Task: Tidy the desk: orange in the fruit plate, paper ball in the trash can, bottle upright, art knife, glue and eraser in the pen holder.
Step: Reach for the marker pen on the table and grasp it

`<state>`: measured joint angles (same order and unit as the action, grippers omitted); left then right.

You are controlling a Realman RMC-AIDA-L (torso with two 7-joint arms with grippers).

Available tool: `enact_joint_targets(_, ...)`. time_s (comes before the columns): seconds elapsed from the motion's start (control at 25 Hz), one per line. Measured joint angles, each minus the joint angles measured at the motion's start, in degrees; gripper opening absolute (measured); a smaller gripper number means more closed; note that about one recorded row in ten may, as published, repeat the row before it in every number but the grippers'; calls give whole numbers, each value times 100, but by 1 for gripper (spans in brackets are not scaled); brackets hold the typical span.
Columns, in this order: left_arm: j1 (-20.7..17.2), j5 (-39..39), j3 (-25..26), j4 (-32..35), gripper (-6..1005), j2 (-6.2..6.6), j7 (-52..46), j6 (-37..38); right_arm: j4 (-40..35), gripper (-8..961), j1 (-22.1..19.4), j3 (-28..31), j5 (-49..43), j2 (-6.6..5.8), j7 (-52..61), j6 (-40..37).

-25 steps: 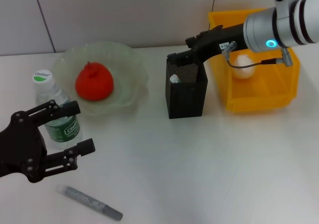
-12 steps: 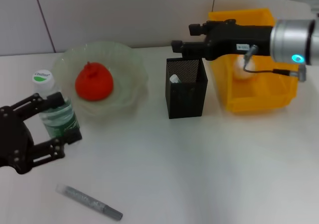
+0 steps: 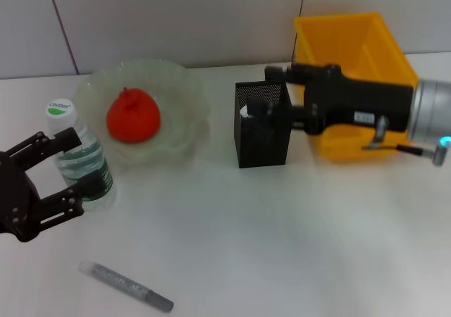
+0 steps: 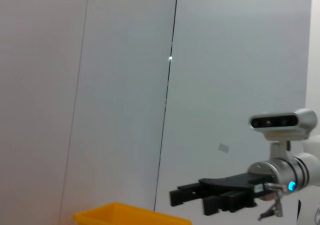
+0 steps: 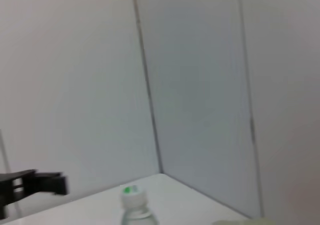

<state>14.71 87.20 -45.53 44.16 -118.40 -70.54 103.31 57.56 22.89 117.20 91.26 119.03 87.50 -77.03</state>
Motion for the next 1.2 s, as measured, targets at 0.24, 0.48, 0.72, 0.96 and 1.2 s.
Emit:
enact_joint_targets(0.24,-25,15,0,-326,697,1,50,-235,-485,733,44,539,31,-6,-417,-846)
enact_joint_targets(0.48,-23,25,-13,-394,695,3,142,-321,-555,733,-9,619,5,-9,-476,-1075)
enact_joint_targets(0.72,5,30,-8,-398,693,12,142,-335,-725,733,-12,568,-34,-11,-565,-1085)
enact_joint_targets(0.96,38,34,-35,-400,692,5,147,-403,-831,733,29,559,-94,-10,-585,-1080)
enact_joint_targets(1.2,38,45,-61,-398,690,3,97,-641,-853,733,103,558,-95,-12,-586,-1023)
